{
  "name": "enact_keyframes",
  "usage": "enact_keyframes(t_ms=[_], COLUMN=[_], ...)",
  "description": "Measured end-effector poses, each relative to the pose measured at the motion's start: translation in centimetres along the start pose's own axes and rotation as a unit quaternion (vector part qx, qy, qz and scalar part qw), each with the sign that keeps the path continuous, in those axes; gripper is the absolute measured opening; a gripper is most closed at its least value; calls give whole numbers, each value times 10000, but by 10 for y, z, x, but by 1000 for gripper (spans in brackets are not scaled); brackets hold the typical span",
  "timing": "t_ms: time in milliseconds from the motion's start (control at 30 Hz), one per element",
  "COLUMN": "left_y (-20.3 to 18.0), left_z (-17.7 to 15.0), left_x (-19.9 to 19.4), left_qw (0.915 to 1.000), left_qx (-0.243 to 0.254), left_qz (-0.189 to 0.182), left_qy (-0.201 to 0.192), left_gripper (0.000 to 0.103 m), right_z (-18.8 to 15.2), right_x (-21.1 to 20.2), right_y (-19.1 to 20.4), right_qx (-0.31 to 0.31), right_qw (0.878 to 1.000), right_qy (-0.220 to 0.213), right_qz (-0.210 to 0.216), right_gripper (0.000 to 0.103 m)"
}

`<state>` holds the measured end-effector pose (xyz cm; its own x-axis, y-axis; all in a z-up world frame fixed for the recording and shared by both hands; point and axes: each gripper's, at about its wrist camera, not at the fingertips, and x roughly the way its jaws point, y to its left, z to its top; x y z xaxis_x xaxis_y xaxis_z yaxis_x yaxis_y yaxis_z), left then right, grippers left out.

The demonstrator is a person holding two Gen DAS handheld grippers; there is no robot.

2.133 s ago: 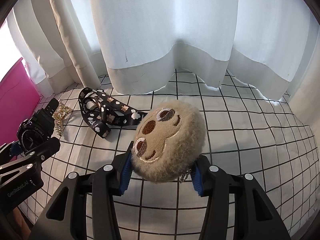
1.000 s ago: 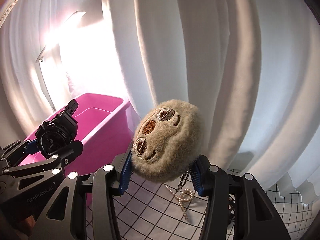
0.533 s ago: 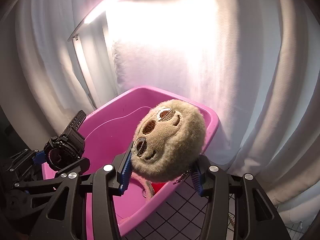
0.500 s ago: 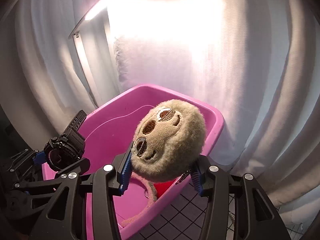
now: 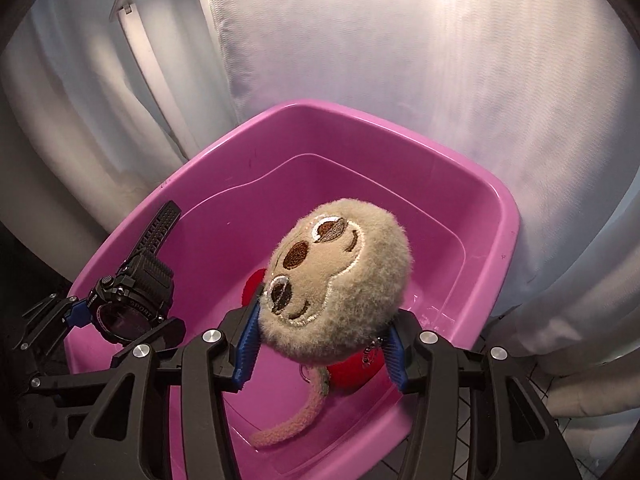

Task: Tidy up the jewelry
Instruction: 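Open both grippers to drop the watch and sloth purse into the tub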

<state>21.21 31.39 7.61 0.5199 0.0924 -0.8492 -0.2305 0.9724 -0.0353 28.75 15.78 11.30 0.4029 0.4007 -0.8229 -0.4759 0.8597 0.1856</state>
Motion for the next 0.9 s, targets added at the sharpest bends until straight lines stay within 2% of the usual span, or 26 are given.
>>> enact_keyframes(t_ms=[100, 200, 267, 600, 900], left_y=[-1, -3, -3, 6, -6], left_z=[0, 1, 3, 9, 11], left_x=[8, 6, 4, -2, -31], left_qw=[9998, 9998, 9997, 9996, 9987], left_qx=[74, 119, 149, 36, 113], left_qz=[33, 143, 188, 257, 216], left_qy=[157, 90, 57, -75, -451], left_gripper=[69, 82, 86, 87, 87], right_z=[3, 4, 5, 6, -6], right_x=[8, 14, 16, 2, -51], right_y=[-1, 0, 0, -4, -15], right_qx=[12, -7, -4, 78, 222], right_qw=[9999, 9997, 9997, 9999, 9983], right_qy=[145, 223, 226, 43, -531], right_qz=[-21, -69, -82, -66, 3], right_gripper=[55, 60, 62, 62, 62])
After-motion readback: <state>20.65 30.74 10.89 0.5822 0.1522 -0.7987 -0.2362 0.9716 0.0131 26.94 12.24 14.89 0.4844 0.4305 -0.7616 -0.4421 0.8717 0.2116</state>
